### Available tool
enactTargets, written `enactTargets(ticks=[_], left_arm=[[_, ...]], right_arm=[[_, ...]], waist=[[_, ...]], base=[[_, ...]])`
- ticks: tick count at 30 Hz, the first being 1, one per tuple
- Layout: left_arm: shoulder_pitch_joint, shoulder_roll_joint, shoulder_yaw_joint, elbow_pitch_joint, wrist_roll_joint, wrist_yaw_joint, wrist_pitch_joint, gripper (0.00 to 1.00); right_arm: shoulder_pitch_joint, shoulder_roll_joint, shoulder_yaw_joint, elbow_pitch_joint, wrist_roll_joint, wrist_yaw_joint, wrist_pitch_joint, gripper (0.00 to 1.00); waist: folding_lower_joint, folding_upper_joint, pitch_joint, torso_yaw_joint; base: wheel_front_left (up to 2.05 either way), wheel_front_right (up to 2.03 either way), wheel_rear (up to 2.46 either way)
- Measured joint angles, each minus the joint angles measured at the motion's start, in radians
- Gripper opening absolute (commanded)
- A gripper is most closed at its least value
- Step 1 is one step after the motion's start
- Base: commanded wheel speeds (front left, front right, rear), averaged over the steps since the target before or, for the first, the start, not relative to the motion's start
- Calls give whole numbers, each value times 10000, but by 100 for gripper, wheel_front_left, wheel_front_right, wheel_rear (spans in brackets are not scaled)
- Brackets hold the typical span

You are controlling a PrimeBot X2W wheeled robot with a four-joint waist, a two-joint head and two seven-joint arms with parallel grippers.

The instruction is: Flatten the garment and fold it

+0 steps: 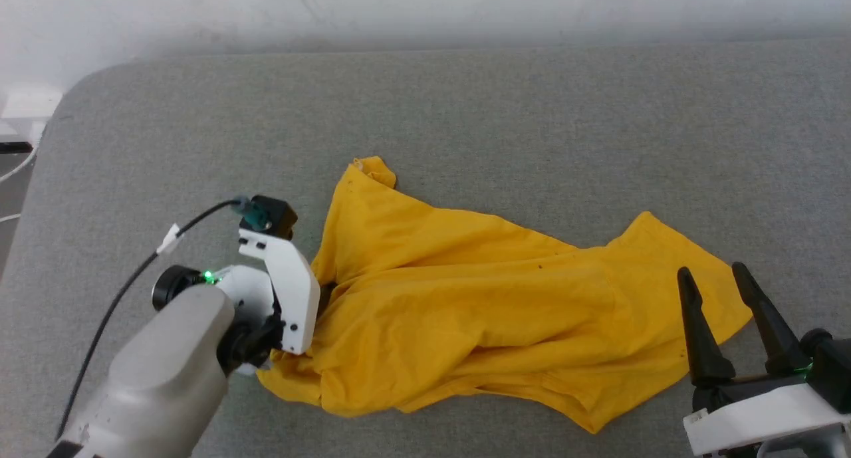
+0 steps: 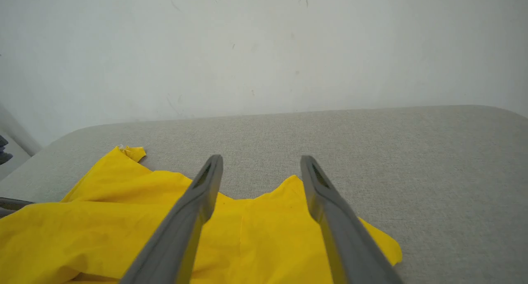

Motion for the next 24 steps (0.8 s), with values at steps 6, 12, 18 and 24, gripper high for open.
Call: enactTargets(ticks=[6, 12, 18, 24], left_arm=[[-725, -382, -268, 825, -63, -368, 596, 0], [-1226, -888, -362, 1087, 779, -31, -1064, 0], [-3018, -1680, -382, 1430, 1664, 253, -2591, 0], [-4611, -3193, -700, 2704, 2207, 31, -4057, 0]], right_arm=[[-31, -2, -31, 12, -63, 0, -15, 100], [-29, -2, -19, -2, -63, 0, 4, 100], [-33, 0, 102, -125, -132, 0, 100, 100], [-341, 2, 433, -228, -134, 0, 178, 100]], waist=[[-1, 0, -61, -85], [-1, 0, -367, -80], [-1, 0, -409, -223], [1, 0, 71, -595]], base=[[0, 0, 0], [0, 0, 0], [0, 0, 0], [0, 0, 0]])
